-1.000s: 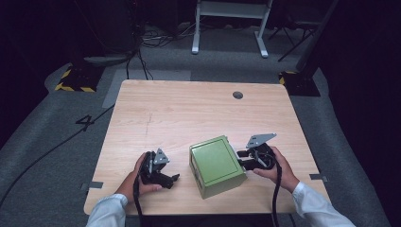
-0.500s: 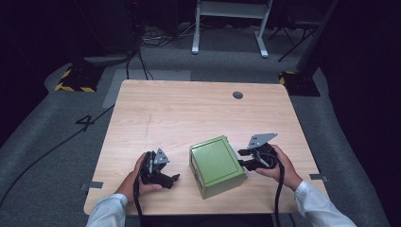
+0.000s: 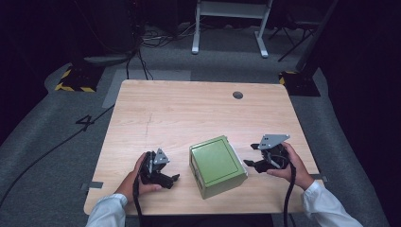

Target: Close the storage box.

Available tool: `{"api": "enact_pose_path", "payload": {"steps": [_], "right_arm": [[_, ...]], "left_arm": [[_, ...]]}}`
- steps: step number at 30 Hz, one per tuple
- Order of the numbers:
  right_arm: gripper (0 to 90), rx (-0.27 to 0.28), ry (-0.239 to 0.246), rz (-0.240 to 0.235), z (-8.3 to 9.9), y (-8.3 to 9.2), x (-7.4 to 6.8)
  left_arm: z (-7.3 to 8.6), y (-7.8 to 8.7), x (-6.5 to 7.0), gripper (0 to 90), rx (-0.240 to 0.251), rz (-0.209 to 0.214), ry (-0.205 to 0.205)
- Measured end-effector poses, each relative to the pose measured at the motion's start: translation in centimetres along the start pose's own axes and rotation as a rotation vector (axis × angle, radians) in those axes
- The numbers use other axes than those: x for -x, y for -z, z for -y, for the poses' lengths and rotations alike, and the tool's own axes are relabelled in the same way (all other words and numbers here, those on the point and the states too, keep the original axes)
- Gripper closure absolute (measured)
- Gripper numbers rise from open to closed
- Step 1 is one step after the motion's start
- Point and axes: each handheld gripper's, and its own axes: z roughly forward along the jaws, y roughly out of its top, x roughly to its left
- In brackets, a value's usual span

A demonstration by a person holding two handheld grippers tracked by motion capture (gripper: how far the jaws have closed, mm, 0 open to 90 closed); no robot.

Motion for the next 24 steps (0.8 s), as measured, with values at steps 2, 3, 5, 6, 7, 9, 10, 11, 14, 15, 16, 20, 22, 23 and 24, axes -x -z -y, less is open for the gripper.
{"api": "enact_pose_path", "payload": {"steps": [2,3,5,6,7,9,10,11,14,15,16,20,22,23,24], "right_arm": [[28.1,-0.005,0.001,0.009,0.2,0.1,0.1],[26.3,-0.009,-0.006,0.031,0.7,0.4,0.3],[25.5,-0.008,-0.009,0.039,0.9,0.5,0.5],[24.3,-0.007,-0.018,0.042,1.2,0.7,0.7],[23.7,-0.003,-0.024,0.045,1.5,0.9,0.9],[22.6,-0.008,-0.034,0.075,2.5,1.4,1.3],[22.2,-0.010,-0.037,0.085,2.8,1.5,1.4],[22.2,-0.010,-0.037,0.085,2.8,1.5,1.4],[20.9,-0.023,-0.067,0.119,4.3,1.9,1.9],[20.9,-0.023,-0.067,0.119,4.3,1.9,1.9],[21.0,-0.028,-0.075,0.121,4.7,1.9,2.1],[21.0,-0.044,-0.102,0.142,6.6,2.2,2.5],[21.0,-0.049,-0.111,0.145,7.4,2.4,2.7],[21.0,-0.049,-0.111,0.145,7.4,2.4,2.7],[21.0,-0.058,-0.121,0.154,8.3,2.5,2.8]], "left_arm": [[0.0,0.0,0.0,3.2,-0.001,0.000,-0.001],[0.0,0.0,0.0,3.2,0.000,0.000,0.000],[0.0,0.0,0.0,3.2,0.000,0.000,0.000],[0.0,0.0,0.0,3.2,-0.001,0.000,-0.001],[0.0,0.0,0.0,3.2,-0.001,0.000,-0.001],[0.0,0.0,0.0,3.2,-0.001,0.000,-0.001],[0.0,0.0,0.0,3.2,0.000,0.000,0.000],[0.0,0.0,0.0,3.2,0.000,0.000,0.000],[0.0,0.0,0.0,3.2,0.000,0.000,0.001],[0.0,0.0,0.0,3.2,0.000,0.000,0.001],[0.0,0.0,0.0,3.2,0.000,0.000,0.001],[0.0,0.0,0.0,3.2,0.000,-0.001,0.002],[0.0,0.0,0.0,3.2,0.000,-0.001,0.002],[0.0,0.0,0.0,3.2,0.000,-0.001,0.002],[0.0,0.0,0.0,3.2,0.000,-0.001,0.001]]}}
